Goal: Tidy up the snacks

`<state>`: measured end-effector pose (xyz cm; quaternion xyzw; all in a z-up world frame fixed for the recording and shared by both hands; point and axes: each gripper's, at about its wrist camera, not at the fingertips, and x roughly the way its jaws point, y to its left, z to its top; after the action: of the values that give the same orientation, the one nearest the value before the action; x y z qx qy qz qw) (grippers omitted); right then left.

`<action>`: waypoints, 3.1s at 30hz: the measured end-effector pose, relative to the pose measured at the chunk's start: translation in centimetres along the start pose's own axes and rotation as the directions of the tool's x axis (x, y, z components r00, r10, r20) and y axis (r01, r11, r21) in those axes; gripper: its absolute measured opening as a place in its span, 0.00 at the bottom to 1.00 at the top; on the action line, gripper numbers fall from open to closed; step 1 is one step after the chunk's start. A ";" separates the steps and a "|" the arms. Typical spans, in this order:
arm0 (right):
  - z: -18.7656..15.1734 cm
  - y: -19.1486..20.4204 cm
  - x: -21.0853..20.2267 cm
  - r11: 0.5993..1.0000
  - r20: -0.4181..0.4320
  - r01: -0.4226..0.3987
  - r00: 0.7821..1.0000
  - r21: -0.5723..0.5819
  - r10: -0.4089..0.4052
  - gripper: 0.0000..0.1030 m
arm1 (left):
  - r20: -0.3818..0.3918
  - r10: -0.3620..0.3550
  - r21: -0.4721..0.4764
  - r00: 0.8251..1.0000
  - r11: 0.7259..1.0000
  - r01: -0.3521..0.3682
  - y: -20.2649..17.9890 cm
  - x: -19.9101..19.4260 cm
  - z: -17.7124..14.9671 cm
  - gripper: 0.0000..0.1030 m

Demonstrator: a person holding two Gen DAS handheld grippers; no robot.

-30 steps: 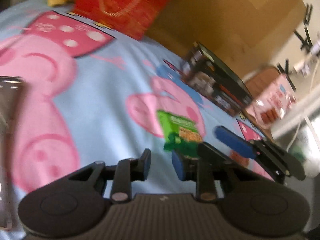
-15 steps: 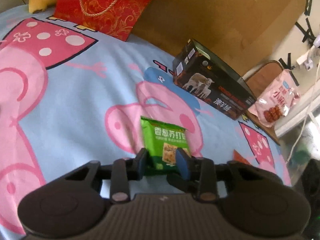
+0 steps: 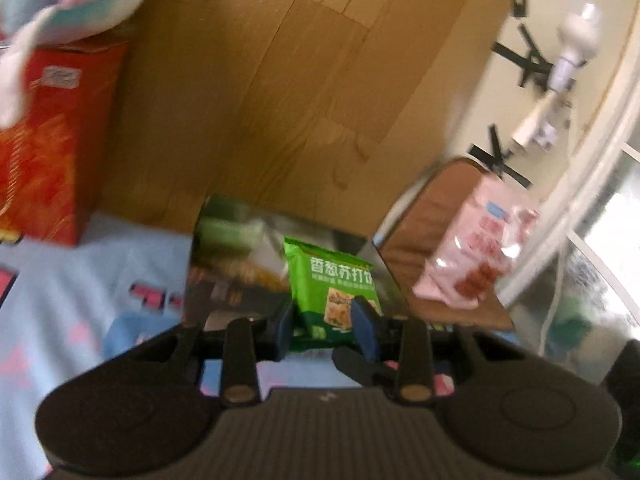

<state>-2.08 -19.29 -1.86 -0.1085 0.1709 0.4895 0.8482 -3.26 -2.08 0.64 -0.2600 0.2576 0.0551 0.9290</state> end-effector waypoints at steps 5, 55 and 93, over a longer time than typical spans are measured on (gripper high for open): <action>0.3 -2.7 5.0 0.997 -0.048 0.051 0.998 0.054 -0.049 0.38 | -0.003 0.125 -0.002 0.992 0.992 -0.125 0.7 5.5 1.2 0.30; -10.9 -1.2 -11.0 0.990 -0.198 0.035 0.980 0.135 -0.008 0.56 | -0.295 -0.072 -0.112 0.953 0.993 0.041 0.3 -3.7 -13.6 0.38; -10.7 -3.4 -2.0 0.625 -0.217 -0.154 0.852 0.766 0.476 0.29 | -0.250 -0.005 -0.231 0.968 0.971 -0.054 7.6 -4.8 -12.5 0.09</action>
<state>-2.07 -26.33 -10.87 0.1700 0.5358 0.4922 0.6647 -14.85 -1.79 -9.51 -0.3704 0.3668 0.0639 0.8510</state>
